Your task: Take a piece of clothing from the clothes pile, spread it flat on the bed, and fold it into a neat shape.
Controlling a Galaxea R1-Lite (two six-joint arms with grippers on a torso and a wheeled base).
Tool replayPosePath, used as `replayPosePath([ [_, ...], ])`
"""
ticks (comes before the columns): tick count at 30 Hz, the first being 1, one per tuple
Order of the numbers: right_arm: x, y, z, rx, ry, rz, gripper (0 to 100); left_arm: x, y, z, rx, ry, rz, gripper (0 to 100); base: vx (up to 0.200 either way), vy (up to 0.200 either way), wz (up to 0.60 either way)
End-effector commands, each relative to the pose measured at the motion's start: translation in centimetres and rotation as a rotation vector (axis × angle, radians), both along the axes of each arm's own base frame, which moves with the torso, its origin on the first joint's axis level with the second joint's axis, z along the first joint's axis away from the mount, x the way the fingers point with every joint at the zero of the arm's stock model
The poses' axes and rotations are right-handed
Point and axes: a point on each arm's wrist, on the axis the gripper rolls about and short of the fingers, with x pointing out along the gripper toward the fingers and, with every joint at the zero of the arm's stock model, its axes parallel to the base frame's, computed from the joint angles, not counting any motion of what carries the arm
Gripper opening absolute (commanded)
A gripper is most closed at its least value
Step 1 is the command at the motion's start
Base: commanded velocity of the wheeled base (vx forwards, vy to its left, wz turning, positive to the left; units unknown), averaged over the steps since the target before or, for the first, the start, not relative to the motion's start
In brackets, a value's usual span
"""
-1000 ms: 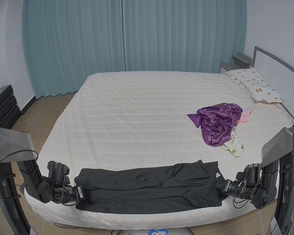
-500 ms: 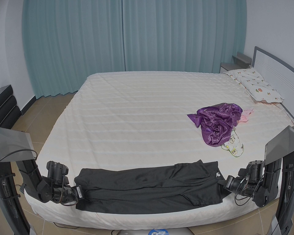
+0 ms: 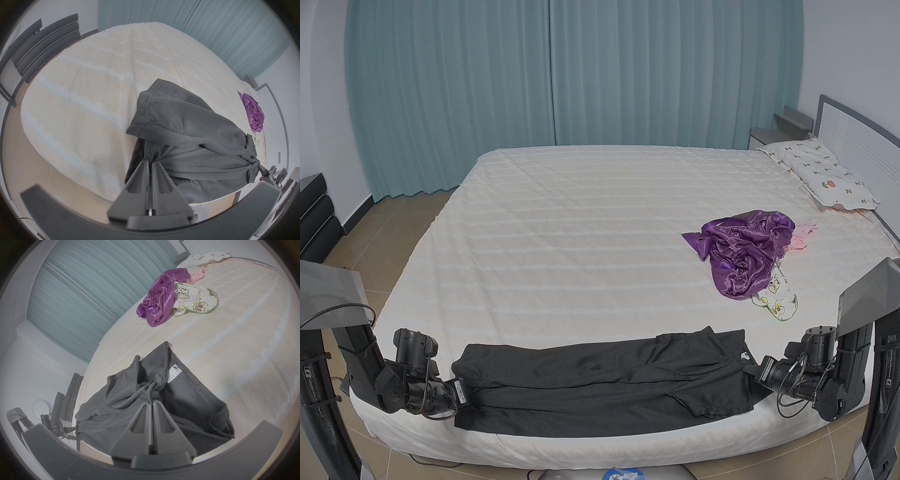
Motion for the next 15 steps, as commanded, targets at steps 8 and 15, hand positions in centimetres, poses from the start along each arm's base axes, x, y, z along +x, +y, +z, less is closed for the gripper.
replayPosePath([
  [8,0.52,0.08,-0.55,-0.002,-0.011,0.001,0,0.39,0.23,-0.41,-0.006,0.005,0.02,0,0.0,0.0,0.0],
  [15,0.45,0.16,-0.96,-0.002,0.005,0.006,100,0.54,0.19,-0.36,-0.019,0.004,0.037,100,0.0,0.0,0.0],
])
